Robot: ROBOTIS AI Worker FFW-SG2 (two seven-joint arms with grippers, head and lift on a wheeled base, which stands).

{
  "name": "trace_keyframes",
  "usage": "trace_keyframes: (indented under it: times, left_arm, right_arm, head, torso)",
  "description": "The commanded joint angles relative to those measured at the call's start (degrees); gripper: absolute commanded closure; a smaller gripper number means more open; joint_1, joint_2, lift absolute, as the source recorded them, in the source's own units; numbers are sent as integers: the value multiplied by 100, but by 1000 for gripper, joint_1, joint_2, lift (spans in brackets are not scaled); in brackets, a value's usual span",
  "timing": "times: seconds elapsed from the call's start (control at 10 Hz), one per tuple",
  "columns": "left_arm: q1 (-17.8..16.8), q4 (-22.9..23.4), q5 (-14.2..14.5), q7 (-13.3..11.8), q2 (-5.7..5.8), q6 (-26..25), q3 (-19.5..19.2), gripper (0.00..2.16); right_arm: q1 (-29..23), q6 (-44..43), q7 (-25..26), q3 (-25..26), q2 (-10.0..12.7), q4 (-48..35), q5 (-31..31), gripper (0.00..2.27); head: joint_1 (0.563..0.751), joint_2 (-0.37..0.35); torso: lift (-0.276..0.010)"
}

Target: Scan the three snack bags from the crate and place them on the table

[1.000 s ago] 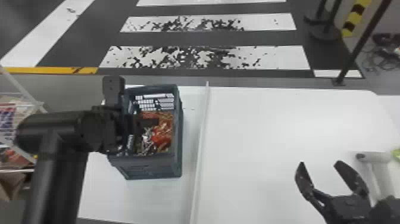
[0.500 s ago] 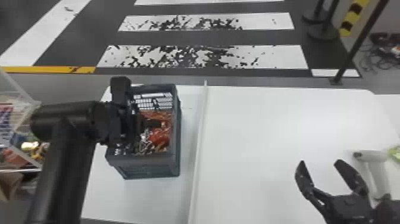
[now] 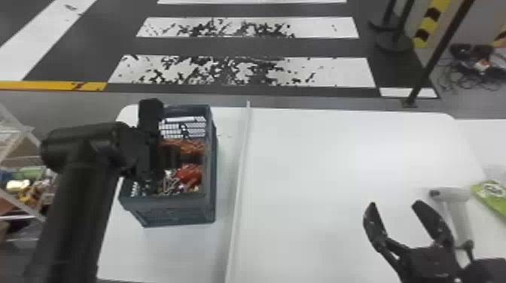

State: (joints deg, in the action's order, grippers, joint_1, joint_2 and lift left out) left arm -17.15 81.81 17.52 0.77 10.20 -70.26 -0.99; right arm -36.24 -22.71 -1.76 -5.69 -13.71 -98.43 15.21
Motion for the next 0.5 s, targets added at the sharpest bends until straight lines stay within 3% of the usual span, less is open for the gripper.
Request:
trace_keyframes:
  times: [0.0,0.2,0.4]
  left_arm:
    - [-8,-227,-3,-77,-1,122,-7,326]
    - [-8,-350,-3,-148,34,174,-51,326]
    - [-227,-763,6,-578,61,34,-130,400]
  right_arm:
    - [-6,-124,0,-37,0,34,-1,124]
    - [-24,-211,0,-55,0,43,-1,124]
    - [-76,-370,0,-64,8,43,-1,124]
  head:
    - [695,46]
    - [695,48]
    - [695,52]
  torso:
    - [-37]
    - [-37]
    - [-37]
